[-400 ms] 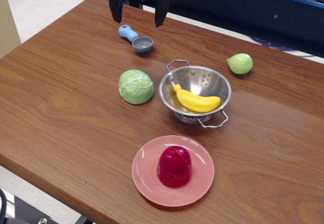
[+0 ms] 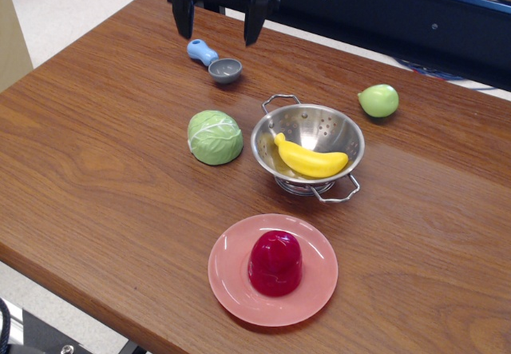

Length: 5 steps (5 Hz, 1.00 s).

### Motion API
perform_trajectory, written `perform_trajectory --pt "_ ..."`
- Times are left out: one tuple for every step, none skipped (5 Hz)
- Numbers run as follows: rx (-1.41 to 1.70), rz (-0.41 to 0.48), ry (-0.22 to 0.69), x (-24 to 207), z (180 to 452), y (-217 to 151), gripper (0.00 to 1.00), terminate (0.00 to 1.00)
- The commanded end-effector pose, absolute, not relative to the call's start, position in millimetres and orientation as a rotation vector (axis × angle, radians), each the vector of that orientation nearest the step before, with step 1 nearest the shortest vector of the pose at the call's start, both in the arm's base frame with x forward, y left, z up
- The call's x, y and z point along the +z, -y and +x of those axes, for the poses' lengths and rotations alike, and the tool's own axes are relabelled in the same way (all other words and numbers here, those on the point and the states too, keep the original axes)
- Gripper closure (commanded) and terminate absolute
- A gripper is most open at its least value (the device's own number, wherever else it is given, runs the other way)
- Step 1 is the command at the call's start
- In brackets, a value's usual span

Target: Take banana out of colander

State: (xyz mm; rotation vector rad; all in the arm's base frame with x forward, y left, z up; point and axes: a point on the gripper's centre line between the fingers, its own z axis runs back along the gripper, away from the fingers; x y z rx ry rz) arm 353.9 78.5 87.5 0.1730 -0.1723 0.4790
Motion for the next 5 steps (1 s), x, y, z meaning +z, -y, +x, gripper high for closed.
perform_trajectory --pt "-0.006 0.150 0.163 113.4 354.6 -47.3 0.00 0.00" --pt "-0.262 0.168 0.144 117.0 345.1 -32.0 0.00 0.00" --pt "-0.512 0.134 0.129 117.5 336.1 -15.4 0.00 0.00" --pt "-0.759 0.069 0.139 115.0 326.8 -8.9 0.00 0.00" --pt "-1.006 0.000 0.112 105.2 321.9 -3.1 0.00 0.00"
